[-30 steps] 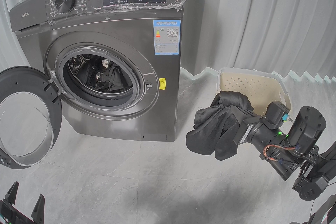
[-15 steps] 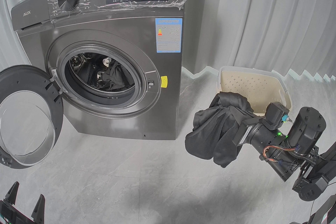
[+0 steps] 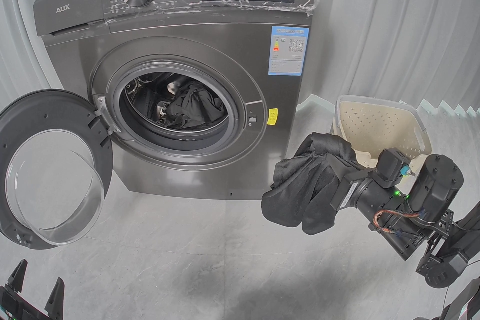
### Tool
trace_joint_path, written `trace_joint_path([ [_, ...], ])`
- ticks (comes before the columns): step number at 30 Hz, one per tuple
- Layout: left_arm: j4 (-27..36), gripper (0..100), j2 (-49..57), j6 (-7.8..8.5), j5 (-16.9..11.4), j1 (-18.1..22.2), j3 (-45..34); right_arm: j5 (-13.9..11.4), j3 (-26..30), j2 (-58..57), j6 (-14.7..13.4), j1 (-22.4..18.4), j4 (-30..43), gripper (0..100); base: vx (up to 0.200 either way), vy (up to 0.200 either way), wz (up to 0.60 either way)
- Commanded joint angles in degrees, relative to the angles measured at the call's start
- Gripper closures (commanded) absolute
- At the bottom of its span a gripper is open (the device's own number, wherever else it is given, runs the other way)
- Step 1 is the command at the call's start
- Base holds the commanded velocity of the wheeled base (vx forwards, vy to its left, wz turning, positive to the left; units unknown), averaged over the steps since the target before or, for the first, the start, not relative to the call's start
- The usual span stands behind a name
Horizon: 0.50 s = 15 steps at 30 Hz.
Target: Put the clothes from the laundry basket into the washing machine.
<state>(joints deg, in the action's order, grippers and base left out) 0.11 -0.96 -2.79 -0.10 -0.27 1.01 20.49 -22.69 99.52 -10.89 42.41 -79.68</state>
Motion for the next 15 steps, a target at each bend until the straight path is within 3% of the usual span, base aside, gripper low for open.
trace_joint_path([
  [1, 0.0, 0, 1.0, -0.02, 0.0, 0.0, -0.8, 0.0, 0.0, 0.1, 0.0, 0.2, -0.1, 100, 0.000, 0.000, 0.00],
  [6, 0.1, 0, 1.0, -0.02, 0.0, 0.0, -0.8, 0.0, 0.0, 0.7, -0.5, 0.4, 0.0, 100, 0.000, 0.000, 0.00],
  [15, 0.0, 0, 1.0, 0.07, 0.0, 0.0, -0.8, 0.0, 0.0, 0.7, -0.5, 0.4, 0.0, 100, -0.200, 0.000, 0.00],
])
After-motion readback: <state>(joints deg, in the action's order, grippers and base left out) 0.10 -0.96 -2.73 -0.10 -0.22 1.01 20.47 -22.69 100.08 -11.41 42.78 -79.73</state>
